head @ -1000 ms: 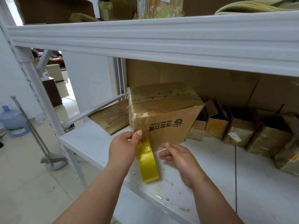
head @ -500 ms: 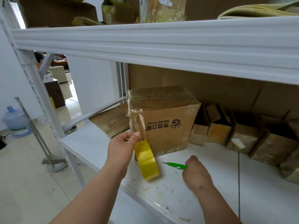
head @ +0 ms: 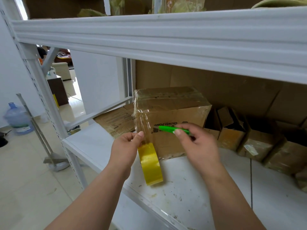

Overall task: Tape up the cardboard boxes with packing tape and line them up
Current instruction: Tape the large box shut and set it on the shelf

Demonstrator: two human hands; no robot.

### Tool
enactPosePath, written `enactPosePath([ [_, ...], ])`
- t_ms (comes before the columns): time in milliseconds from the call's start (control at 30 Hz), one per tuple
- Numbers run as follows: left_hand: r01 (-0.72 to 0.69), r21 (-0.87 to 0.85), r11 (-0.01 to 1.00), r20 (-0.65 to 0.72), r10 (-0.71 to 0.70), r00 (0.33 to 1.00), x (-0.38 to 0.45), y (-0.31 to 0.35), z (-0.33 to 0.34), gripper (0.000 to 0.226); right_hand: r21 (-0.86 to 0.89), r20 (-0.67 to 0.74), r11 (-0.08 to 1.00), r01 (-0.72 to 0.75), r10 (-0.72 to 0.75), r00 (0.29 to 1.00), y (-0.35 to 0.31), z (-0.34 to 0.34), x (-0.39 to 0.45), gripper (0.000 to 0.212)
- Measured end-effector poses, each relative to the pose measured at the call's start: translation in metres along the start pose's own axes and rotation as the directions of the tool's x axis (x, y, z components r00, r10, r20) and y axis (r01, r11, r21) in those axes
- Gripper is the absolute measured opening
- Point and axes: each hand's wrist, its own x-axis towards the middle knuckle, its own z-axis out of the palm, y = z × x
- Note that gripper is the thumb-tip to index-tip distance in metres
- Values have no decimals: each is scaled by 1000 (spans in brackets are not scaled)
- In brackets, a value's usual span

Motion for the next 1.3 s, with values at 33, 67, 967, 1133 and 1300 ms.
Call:
enactPosePath([
  [33, -5, 0, 1000, 3, 5, 1000, 0, 0, 0, 30, -37, -17, 998, 56, -57, 998, -2, 9, 5, 11],
  [67, -9, 2, 1000, 7, 9, 1000, 0, 0, 0, 30, -79, -18, 991, 110, -112, 994, -2, 17, 9, 16],
  [967, -38, -33, 999, 165, 43, 985, 12, -7, -15, 39, -370, -8, 917, 150, -164, 986, 25, 16, 25, 22],
  [1133, -83, 13, 996, 214, 79, 974, 15, -8, -18, 23, -349, -10, 846, -404, 428, 904, 62, 5, 9, 24],
  [1300, -64, -122, 990, 60, 72, 996, 19, 2, -30, 23, -875, 84, 411, -255, 649, 756, 88, 9, -11, 30],
])
